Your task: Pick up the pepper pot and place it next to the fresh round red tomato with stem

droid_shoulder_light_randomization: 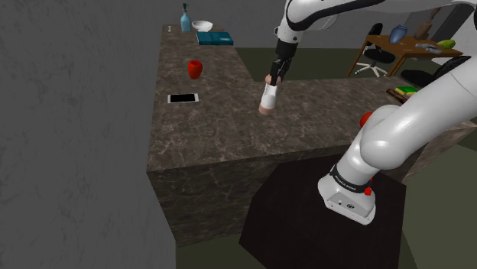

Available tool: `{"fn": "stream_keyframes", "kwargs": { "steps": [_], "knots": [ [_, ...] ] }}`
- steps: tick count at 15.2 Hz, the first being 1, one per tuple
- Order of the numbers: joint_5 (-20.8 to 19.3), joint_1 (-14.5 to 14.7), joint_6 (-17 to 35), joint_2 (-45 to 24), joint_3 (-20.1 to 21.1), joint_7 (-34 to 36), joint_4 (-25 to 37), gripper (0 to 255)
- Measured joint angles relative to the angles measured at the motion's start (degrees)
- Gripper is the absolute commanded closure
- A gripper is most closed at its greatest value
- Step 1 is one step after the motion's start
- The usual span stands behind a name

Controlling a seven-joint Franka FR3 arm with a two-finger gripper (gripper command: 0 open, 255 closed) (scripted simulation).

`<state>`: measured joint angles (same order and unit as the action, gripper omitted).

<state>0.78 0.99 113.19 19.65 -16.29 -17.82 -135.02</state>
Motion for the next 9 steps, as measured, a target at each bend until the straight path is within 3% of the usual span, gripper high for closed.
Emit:
{"fn": "stream_keyframes", "kwargs": {
  "steps": [9],
  "knots": [
    [-0.2, 0.0, -7.0, 1.7, 0.6, 0.9, 5.3, 255]
  ]
}}
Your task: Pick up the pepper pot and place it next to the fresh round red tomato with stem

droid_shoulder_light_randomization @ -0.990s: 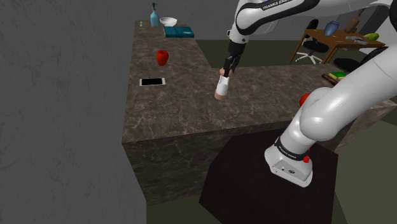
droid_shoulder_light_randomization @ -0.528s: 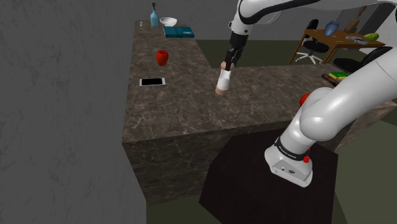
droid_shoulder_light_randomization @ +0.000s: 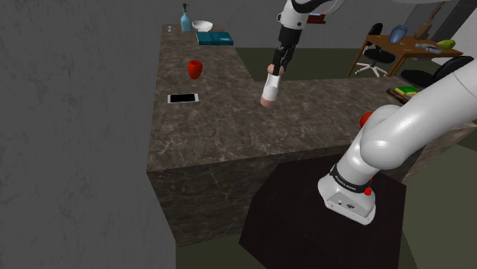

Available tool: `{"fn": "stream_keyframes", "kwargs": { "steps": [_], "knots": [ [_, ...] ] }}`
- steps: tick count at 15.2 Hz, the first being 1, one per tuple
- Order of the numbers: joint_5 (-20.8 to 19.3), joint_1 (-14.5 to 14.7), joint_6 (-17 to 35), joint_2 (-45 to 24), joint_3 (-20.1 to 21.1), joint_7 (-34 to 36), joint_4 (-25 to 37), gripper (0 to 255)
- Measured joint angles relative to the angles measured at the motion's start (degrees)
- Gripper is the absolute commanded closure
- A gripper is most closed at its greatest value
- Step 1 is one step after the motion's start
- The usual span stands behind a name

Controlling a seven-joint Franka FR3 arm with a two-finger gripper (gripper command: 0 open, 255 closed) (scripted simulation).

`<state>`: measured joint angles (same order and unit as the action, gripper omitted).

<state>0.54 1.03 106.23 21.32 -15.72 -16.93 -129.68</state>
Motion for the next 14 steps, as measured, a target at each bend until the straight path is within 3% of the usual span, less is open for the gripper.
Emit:
{"fn": "stream_keyframes", "kwargs": {
  "steps": [14],
  "knots": [
    [0.1, 0.3, -10.8, 0.4, 0.6, 1.0, 10.4, 255]
  ]
}}
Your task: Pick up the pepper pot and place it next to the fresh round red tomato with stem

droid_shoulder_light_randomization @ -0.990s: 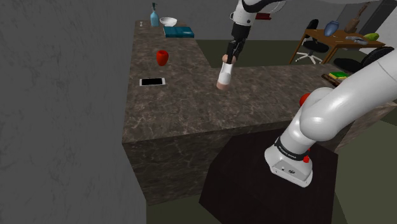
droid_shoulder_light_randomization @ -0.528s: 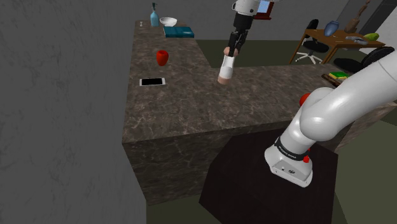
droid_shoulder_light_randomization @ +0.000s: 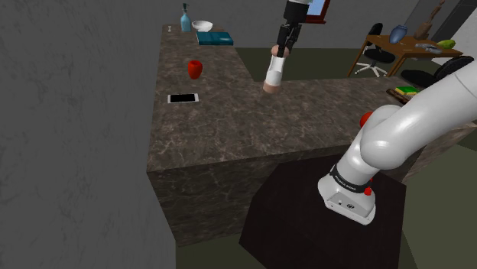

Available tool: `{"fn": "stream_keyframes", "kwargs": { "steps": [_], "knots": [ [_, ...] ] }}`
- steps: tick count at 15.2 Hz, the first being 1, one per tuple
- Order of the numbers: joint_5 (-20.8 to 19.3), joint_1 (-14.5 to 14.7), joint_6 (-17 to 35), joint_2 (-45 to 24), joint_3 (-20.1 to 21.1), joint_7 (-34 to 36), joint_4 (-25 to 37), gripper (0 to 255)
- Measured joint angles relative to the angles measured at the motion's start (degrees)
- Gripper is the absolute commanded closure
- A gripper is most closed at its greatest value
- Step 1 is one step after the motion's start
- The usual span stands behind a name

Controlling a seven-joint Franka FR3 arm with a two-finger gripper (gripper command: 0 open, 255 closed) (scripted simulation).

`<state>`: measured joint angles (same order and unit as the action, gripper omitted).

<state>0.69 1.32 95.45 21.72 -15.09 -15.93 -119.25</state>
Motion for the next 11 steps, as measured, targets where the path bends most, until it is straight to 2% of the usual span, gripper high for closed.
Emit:
{"fn": "stream_keyframes", "kwargs": {
  "steps": [11],
  "knots": [
    [0.4, 0.3, -8.4, -1.3, 0.1, 0.3, 9.8, 255]
  ]
}}
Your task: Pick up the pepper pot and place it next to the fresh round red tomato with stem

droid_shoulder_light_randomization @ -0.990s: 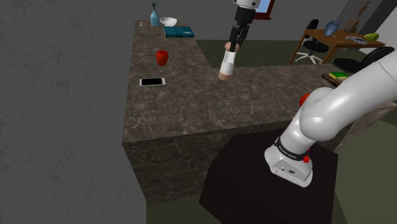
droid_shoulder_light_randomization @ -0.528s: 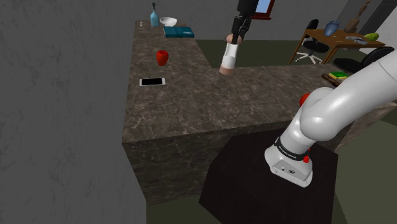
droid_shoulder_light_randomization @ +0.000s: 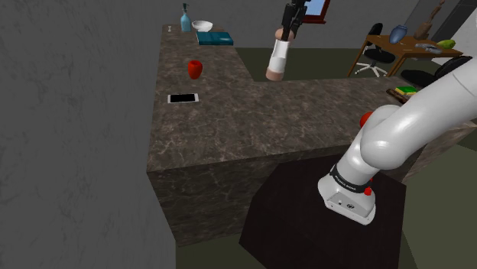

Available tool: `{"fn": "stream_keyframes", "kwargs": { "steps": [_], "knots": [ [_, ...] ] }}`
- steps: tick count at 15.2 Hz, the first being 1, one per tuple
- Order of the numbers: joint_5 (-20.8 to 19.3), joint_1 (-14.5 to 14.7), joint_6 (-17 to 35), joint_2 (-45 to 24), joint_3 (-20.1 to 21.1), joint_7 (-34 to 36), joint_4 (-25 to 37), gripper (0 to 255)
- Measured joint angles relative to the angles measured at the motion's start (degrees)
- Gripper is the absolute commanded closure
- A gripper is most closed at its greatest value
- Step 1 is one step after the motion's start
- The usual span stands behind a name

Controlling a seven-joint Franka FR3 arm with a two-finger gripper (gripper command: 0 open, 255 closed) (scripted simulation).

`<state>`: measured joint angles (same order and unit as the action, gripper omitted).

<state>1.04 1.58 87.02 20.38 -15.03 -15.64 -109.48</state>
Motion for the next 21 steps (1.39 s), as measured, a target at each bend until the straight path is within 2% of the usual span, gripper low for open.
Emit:
{"fn": "stream_keyframes", "kwargs": {
  "steps": [5, 15, 21],
  "knots": [
    [0.1, 0.0, -3.5, -0.6, -0.2, -0.2, 4.0, 255],
    [-5.8, -4.6, -6.5, 8.4, -6.9, -10.3, -1.8, 255],
    [-10.0, -7.2, -8.9, 11.2, -12.5, -18.1, -1.5, 255]
  ]
}}
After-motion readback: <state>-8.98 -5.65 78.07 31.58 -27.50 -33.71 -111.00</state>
